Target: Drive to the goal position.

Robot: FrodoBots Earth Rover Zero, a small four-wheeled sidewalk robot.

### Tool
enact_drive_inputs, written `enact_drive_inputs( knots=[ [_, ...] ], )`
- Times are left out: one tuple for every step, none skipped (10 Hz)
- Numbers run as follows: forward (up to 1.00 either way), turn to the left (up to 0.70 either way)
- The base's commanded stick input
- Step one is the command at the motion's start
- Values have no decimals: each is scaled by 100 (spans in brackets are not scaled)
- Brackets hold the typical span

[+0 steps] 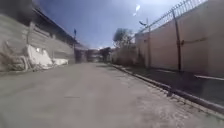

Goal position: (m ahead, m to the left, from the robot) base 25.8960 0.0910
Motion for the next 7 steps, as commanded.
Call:
enact_drive_inputs(
  knots=[
    [100,0],
    [100,0],
    [100,0],
    [100,0],
    [100,0],
    [100,0],
    [100,0]
  ],
)
